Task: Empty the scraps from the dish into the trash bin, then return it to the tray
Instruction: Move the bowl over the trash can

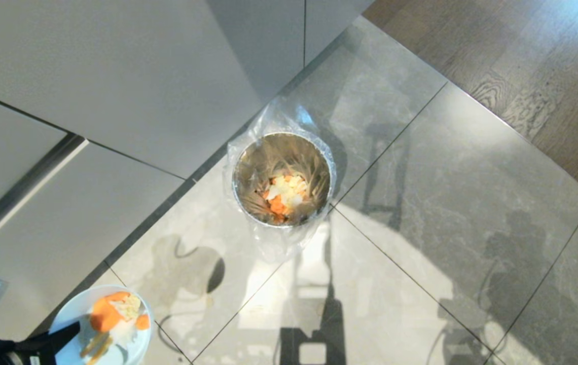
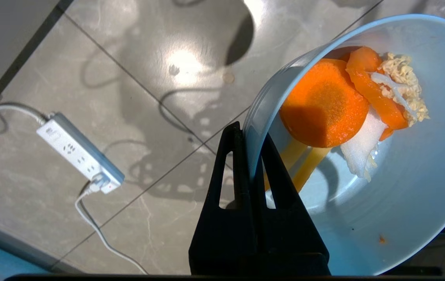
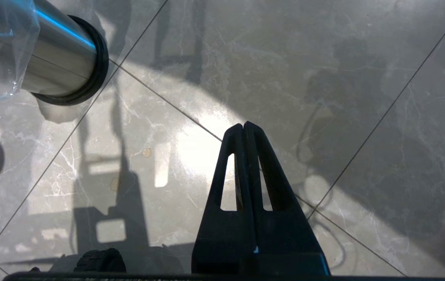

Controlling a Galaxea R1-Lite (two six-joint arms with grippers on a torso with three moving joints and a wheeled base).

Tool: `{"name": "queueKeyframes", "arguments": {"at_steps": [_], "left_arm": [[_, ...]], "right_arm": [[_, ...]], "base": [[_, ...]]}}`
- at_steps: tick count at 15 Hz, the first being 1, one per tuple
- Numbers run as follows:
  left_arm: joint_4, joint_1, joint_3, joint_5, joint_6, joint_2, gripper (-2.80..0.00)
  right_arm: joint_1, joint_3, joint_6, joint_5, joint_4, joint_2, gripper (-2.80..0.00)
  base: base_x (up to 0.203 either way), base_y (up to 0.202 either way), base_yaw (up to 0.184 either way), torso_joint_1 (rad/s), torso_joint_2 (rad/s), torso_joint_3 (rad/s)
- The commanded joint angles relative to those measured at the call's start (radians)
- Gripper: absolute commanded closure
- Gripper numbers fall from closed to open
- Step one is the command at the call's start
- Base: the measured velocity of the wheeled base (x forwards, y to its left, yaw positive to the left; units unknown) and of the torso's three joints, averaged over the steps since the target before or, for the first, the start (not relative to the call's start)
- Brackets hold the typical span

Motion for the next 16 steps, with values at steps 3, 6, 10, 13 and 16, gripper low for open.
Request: {"name": "queueKeyframes", "arguments": {"at_steps": [3, 6, 10, 13, 16], "left_arm": [[-0.008, -0.092, -0.137, 0.001, 0.013, 0.142, 0.0], [-0.01, -0.102, -0.215, 0.002, 0.116, 0.223, 0.0], [-0.012, -0.112, -0.36, -0.001, 0.247, 0.344, 0.0], [-0.01, -0.151, -0.485, 0.0, 0.331, 0.449, 0.0], [-0.003, -0.205, -0.63, 0.003, 0.343, 0.534, 0.0]], "right_arm": [[0.0, 0.0, 0.0, 0.0, 0.0, 0.0, 0.0], [0.0, 0.0, 0.0, -0.001, 0.0, 0.0, 0.0], [0.0, 0.0, 0.001, 0.0, 0.0, 0.0, 0.0], [0.0, 0.0, 0.001, 0.0, 0.0, 0.0, 0.0], [0.0, 0.0, 0.001, -0.001, 0.0, 0.0, 0.0]], "base": [[0.0, 0.0, 0.0, 0.0, 0.0, 0.0], [0.0, 0.0, 0.0, 0.0, 0.0, 0.0], [0.0, 0.0, 0.0, 0.0, 0.0, 0.0], [0.0, 0.0, 0.0, 0.0, 0.0, 0.0], [0.0, 0.0, 0.0, 0.0, 0.0, 0.0]]}}
